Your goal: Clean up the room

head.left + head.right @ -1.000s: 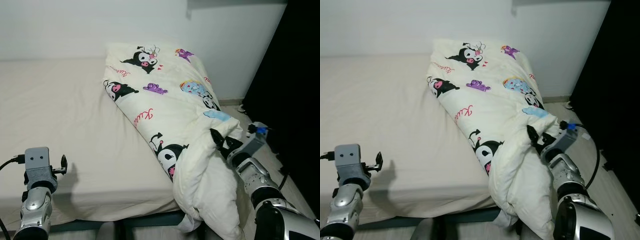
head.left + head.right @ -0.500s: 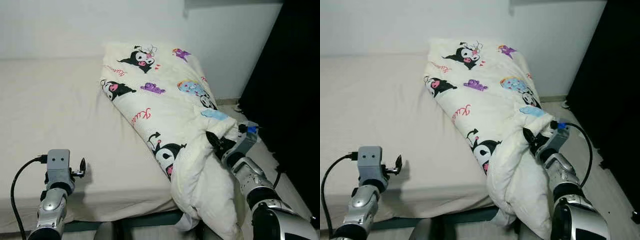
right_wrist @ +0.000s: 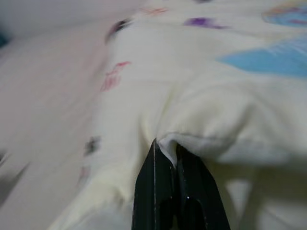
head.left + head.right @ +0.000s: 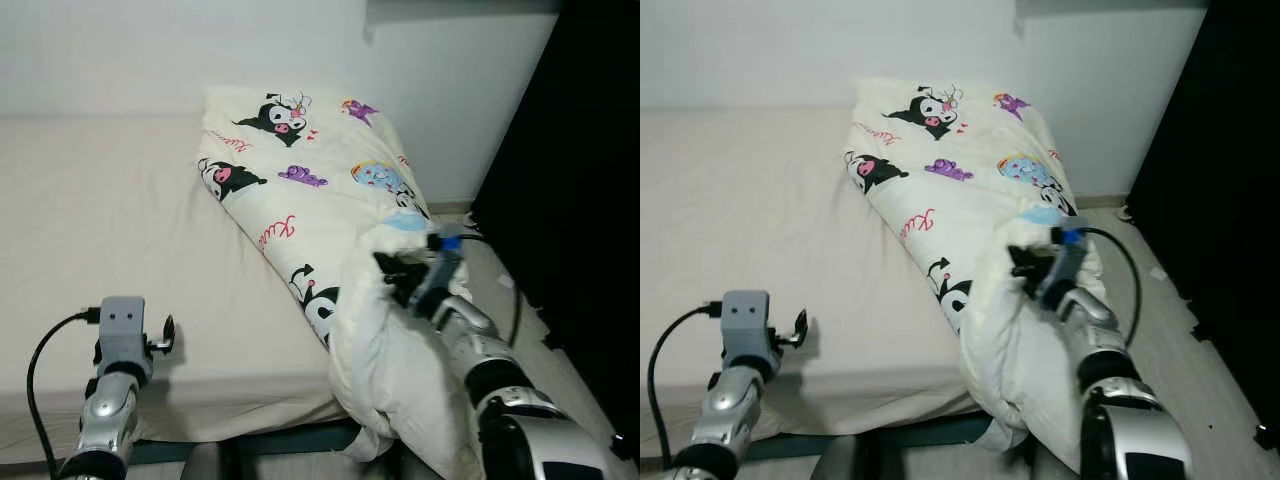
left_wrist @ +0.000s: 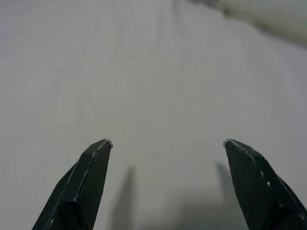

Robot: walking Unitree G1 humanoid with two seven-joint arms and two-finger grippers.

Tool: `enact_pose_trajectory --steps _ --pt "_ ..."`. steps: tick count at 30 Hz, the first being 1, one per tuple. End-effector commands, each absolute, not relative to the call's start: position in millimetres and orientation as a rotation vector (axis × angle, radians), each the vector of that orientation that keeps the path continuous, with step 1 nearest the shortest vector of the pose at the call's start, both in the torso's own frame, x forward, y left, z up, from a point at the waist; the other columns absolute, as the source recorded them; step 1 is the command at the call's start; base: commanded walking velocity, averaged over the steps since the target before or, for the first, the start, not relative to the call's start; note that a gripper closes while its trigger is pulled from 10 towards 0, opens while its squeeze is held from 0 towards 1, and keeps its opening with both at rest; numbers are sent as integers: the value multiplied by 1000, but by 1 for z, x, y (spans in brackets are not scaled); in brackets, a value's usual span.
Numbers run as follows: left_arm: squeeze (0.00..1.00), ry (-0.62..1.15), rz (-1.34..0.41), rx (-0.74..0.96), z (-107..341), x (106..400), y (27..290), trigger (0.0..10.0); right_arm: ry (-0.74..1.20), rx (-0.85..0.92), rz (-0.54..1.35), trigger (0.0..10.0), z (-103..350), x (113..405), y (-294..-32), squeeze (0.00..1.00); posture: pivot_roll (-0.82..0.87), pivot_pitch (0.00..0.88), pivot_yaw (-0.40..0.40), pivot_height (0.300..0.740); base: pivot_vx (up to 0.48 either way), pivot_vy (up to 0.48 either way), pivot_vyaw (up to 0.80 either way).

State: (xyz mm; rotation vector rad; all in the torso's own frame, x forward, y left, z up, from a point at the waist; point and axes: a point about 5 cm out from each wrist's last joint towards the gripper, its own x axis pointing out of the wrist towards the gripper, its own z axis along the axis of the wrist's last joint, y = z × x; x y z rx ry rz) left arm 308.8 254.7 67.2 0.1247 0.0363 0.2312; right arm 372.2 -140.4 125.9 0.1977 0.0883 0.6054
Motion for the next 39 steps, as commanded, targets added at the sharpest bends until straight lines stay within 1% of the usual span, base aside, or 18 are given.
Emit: enact_pose_trajectory --steps 1,2,4,5,6,8,10,11,13,14,16,17,19,20,23,26,29,39 --pt "0 -34 244 125 85 318 256 10000 62 149 766 0 136 372 -105 0 115 74 -59 489 0 0 0" --pt "0 -34 244 125 85 318 256 10000 62 149 766 0 136 372 -105 0 115 74 -59 489 0 0 0" --pt "0 -165 242 140 121 335 255 10000 47 135 1044 0 144 358 -37 0 128 57 -72 489 0 0 0" --pt "0 -165 242 140 121 335 255 10000 47 135 1044 0 144 358 -37 0 128 57 -72 489 0 0 0" --pt "0 -235 241 151 140 341 254 10000 53 131 1196 0 145 344 -2 0 134 51 -79 489 0 0 0" --pt "0 -235 241 151 140 341 254 10000 53 131 1196 0 145 344 -2 0 134 51 -79 489 0 0 0" --pt "0 -343 231 183 169 347 248 10000 121 71 1450 0 130 309 46 0 138 50 -83 489 0 0 0" --pt "0 -374 220 203 176 348 244 10000 184 25 1494 3020 115 295 56 0 134 52 -83 489 0 0 0" --pt "0 -389 213 216 179 348 242 10000 224 -8 1509 3020 105 288 60 0 134 52 -83 489 0 0 0" --pt "0 -396 203 226 181 347 239 10000 264 -43 1492 10000 94 283 59 0 134 52 -83 489 0 0 0" --pt "0 -397 196 226 181 347 237 10000 300 -41 1457 10000 85 282 55 0 134 52 -83 489 0 0 0" --pt "0 -394 188 224 180 348 235 10000 337 -28 1416 10000 77 282 49 808 121 56 -81 489 0 0 0" --pt "0 -392 183 223 179 348 234 10000 361 -18 1388 10000 72 282 45 808 121 56 -81 489 0 0 0" --pt "0 -385 176 220 178 349 231 10000 366 25 1401 10000 71 281 43 1000 118 57 -79 489 0 0 0" --pt "0 -380 171 219 177 349 230 10000 363 53 1416 10000 72 280 42 1000 118 57 -79 489 0 0 0" --pt "0 -376 152 225 178 351 224 10000 321 309 1622 10000 95 273 46 1000 109 54 -72 489 0 0 0" --pt "0 -375 145 232 180 351 221 10000 307 404 1745 10000 107 267 46 1000 111 50 -74 489 0 0 0" --pt "0 -369 138 230 181 353 217 10000 266 502 2026 10000 141 252 32 1000 107 43 -74 489 0 0 0"
